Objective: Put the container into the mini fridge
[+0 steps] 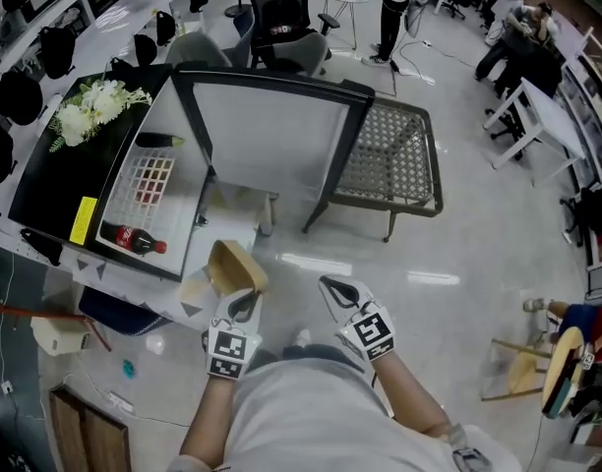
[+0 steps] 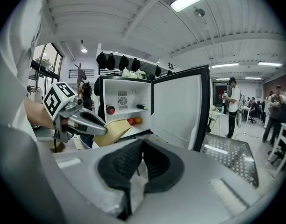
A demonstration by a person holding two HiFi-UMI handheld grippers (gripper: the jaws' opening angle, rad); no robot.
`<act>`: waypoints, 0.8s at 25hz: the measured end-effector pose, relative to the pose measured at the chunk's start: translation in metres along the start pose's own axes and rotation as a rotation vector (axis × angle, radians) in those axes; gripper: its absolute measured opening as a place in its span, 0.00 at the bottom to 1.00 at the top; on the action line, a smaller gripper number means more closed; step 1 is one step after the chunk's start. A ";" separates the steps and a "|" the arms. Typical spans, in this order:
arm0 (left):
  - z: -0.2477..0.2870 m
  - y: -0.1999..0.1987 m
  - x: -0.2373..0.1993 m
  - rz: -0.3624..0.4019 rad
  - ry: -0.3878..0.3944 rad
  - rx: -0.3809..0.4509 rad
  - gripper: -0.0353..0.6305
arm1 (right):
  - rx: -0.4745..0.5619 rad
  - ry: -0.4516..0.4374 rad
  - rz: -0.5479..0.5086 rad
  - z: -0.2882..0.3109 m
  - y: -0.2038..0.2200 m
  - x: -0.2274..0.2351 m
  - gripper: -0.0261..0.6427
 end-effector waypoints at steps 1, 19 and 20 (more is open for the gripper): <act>0.004 0.000 -0.002 -0.003 -0.003 -0.006 0.09 | 0.000 -0.006 -0.002 0.003 -0.003 0.002 0.04; 0.068 0.032 -0.079 -0.004 -0.099 -0.188 0.09 | -0.081 -0.104 -0.076 0.093 -0.043 0.004 0.04; 0.071 0.037 -0.086 -0.006 -0.107 -0.207 0.09 | -0.085 -0.110 -0.082 0.100 -0.045 0.005 0.04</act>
Point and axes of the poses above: the fingertips, and each gripper's own axes: z forward along the fingers, x to its right, y out of its underside, the point moved 1 cm from there along -z, backward along the fingers, and after that the axes turned 14 degrees about z, right-handed, at the moved point
